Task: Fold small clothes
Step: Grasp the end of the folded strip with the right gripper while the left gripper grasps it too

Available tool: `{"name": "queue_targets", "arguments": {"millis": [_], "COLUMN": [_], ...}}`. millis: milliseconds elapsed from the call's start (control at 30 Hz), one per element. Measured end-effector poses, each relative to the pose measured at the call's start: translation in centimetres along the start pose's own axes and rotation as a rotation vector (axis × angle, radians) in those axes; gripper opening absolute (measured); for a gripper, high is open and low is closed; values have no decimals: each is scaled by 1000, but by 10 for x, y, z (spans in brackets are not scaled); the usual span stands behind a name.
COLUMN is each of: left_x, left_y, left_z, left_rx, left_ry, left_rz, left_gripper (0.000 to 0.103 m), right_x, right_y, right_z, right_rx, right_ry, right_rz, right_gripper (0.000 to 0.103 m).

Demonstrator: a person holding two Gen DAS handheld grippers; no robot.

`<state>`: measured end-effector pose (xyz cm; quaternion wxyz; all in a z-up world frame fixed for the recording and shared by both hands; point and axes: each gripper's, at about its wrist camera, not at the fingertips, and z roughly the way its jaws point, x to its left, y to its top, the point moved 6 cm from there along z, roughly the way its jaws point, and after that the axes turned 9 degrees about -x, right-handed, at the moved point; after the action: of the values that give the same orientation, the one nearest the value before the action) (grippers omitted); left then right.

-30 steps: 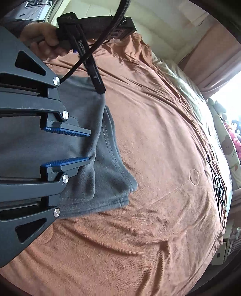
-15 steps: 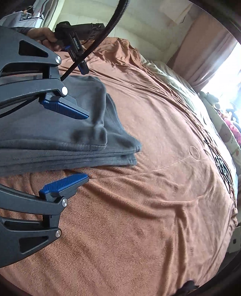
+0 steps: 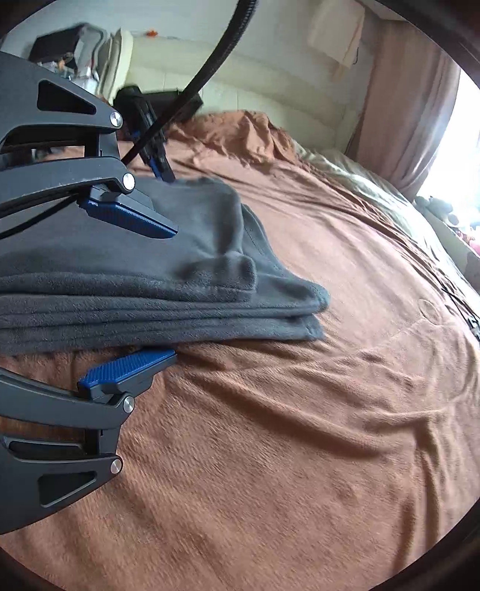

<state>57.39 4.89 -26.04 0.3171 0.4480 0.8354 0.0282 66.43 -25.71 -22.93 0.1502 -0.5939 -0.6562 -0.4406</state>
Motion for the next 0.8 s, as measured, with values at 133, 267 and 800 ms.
{"name": "queue_targets", "arguments": {"millis": [133,267,800], "left_x": [4,6,6], "left_y": [0,1,17], "left_z": [3,5,14], "left_rx": [6,7,-50], "left_ry": [-38,-76,-154], "left_rz": [-28,-36,-50], "left_gripper": [26,26,26], "right_x": [-8,-16,-16], "right_y": [5,14,35], "right_z": [4,7,29], "right_rx": [12,2,-136], "right_ry": [46,61,4], "right_rz": [18,34,-26], "right_gripper": [60,59,53]}}
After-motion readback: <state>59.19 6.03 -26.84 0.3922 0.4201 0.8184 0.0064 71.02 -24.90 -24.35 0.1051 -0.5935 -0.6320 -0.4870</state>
